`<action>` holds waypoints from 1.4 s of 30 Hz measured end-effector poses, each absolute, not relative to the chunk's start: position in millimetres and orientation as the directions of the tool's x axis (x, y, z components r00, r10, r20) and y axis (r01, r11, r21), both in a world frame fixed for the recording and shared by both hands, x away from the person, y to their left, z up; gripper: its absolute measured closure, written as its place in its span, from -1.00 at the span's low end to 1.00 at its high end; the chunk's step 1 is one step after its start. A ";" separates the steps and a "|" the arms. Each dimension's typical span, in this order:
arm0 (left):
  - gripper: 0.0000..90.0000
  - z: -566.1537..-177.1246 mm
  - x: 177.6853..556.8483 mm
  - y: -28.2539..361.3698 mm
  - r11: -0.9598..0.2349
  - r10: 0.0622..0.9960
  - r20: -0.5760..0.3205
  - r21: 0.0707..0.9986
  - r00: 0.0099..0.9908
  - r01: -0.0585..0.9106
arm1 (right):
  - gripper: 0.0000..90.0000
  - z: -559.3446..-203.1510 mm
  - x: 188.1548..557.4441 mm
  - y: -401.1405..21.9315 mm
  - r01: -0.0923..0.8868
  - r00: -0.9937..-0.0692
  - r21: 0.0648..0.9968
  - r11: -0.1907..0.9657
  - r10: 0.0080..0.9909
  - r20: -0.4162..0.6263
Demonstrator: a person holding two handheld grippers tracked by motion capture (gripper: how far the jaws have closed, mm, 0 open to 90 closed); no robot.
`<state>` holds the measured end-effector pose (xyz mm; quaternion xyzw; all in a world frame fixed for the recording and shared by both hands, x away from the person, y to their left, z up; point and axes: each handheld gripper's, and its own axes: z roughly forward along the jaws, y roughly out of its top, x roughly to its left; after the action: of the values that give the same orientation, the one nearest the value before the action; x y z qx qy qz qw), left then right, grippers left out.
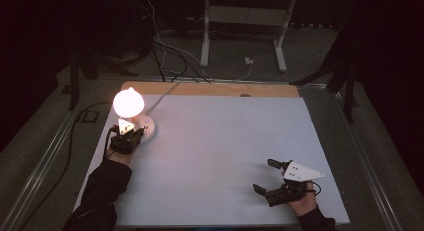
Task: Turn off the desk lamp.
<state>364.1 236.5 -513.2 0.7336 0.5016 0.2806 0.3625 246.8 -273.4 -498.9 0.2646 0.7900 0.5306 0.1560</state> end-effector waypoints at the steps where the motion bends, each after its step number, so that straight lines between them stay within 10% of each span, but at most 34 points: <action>1: 1.00 -513.6 364.0 236.7 -0.229 0.941 0.046 0.814 0.335 0.533 | -1.00 -499.0 247.1 -273.4 0.253 -0.812 0.921 0.297 0.583 0.035; 42: 1.00 -509.5 364.2 237.6 -0.234 0.938 0.045 0.815 0.345 0.530 | -1.00 -499.6 247.1 -272.6 0.259 -0.813 0.918 0.301 0.581 0.038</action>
<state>364.2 237.6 -509.5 0.7342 0.4995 0.2793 0.3652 247.1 -272.6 -499.6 0.2649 0.7921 0.5283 0.1525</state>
